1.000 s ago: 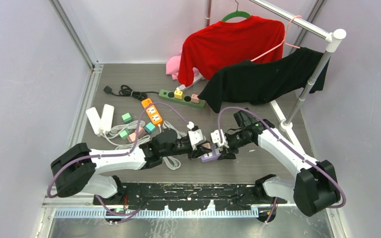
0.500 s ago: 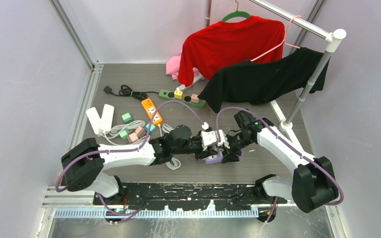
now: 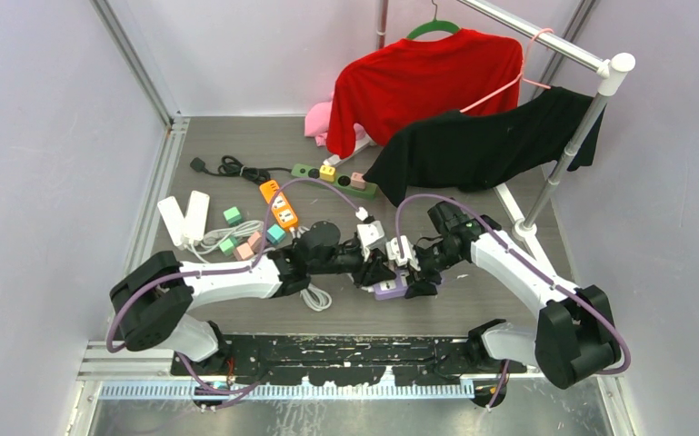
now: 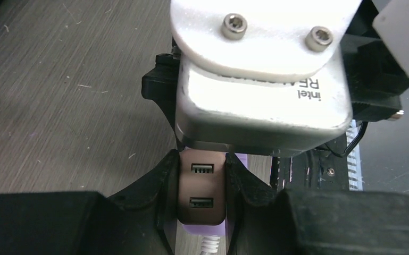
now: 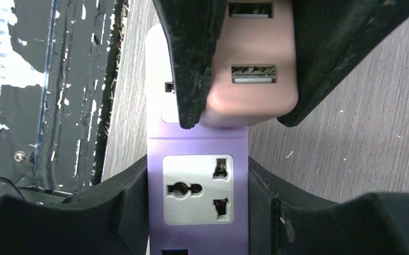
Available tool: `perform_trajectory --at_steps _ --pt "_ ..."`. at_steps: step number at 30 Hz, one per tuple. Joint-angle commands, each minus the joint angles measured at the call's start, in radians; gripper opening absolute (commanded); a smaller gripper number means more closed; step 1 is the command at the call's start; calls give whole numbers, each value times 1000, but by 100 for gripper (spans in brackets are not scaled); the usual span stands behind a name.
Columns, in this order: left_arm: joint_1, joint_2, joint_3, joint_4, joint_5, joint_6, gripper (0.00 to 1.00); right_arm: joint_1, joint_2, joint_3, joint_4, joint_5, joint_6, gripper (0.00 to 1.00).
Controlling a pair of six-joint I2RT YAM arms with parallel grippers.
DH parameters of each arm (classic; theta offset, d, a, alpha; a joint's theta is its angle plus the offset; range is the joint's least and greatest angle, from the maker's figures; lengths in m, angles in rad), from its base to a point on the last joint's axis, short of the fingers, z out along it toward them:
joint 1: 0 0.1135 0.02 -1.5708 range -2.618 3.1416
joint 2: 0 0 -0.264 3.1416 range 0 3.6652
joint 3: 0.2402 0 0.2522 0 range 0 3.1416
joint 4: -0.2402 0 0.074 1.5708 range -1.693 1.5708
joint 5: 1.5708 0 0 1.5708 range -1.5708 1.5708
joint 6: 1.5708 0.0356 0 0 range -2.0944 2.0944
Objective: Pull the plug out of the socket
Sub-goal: Remove the plug from the socket.
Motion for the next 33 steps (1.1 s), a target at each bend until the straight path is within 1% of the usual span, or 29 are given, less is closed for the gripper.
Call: perform_trajectory --at_steps 1,4,5,7,11,13,16,18,19,21,23,25,29,33 --pt "-16 -36 25 175 23 -41 0 3 2 28 9 27 0 1" --pt "-145 -55 45 16 -132 232 0 2 4 30 7 27 1 1" --pt "-174 -51 62 -32 -182 287 0 3 5 30 7 27 2 1" --pt "-191 -39 94 -83 -239 315 0 3 6 31 7 28 2 1" --pt "-191 -28 111 -84 -304 259 0 3 6 33 5 30 6 1" --pt "-181 -33 109 -70 -301 210 0 2 7 33 7 32 9 1" --pt "-129 -45 92 -27 -240 81 0 2 9 34 7 34 9 1" --pt "-76 -52 63 43 -171 -64 0 3 9 35 8 34 11 1" --pt "-57 -55 51 74 -153 -111 0 3 9 34 7 34 11 1" --pt "-52 -59 42 108 -129 -141 0 3 9 35 8 36 11 1" --pt "-64 -61 42 118 -116 -133 0 3 9 34 9 37 12 1" --pt "-101 -75 41 90 -144 -43 0 3 9 36 8 38 14 1" --pt "-183 -96 51 -17 -260 186 0 3 8 39 8 40 18 1" --pt "-226 -99 80 -142 -363 329 0 2 10 38 10 42 18 1"
